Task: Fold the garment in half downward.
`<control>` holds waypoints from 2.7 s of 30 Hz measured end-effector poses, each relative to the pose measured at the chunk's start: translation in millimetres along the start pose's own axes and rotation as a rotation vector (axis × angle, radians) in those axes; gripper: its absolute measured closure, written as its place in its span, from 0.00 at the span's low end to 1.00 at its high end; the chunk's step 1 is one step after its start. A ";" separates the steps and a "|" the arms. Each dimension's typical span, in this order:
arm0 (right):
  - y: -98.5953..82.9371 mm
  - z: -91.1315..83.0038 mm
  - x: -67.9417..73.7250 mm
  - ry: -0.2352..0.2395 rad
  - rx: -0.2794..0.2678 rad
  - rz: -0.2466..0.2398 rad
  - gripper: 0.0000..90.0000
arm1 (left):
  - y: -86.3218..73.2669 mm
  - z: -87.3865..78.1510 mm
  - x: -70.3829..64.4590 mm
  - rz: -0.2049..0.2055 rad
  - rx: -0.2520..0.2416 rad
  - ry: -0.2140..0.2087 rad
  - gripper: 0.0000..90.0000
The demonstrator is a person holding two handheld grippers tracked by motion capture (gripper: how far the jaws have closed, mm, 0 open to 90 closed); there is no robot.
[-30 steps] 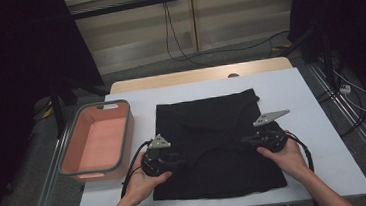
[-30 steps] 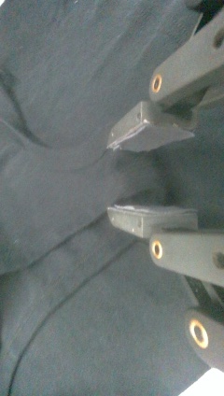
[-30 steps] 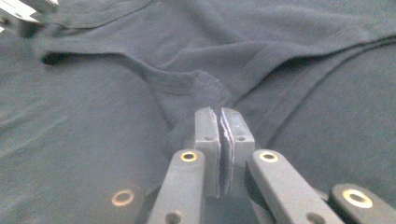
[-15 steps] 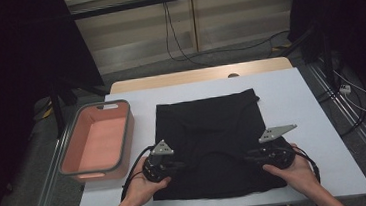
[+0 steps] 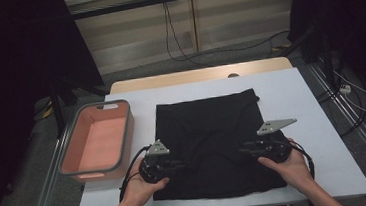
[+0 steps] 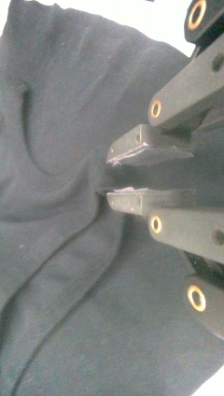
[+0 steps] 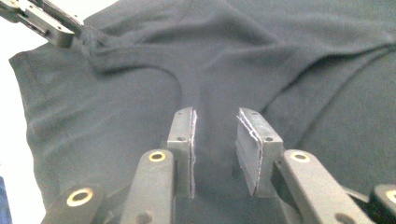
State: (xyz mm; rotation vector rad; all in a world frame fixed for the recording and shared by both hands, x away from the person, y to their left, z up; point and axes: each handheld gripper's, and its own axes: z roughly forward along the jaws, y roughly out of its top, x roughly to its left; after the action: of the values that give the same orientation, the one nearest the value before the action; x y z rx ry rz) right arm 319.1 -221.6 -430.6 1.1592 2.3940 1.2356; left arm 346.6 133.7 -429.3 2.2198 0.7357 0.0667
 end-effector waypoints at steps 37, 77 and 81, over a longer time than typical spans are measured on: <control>-13.7 -19.5 8.7 0.050 -0.005 0.011 0.98 | -1.4 -11.5 -13.8 0.007 -0.042 -0.018 0.94; -44.2 -47.3 45.4 0.085 -0.007 -0.005 0.98 | -32.1 -29.0 -48.1 0.036 -0.019 -0.066 0.95; -46.4 -45.4 47.4 0.083 0.007 -0.014 0.98 | -31.6 -29.6 -53.8 0.071 -0.013 -0.057 0.94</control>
State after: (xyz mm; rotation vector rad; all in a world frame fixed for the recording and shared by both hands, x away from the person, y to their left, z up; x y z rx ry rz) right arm 239.2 -230.2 -429.9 1.1120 2.4632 1.2960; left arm 278.6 141.8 -421.1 2.2264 0.6232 0.0430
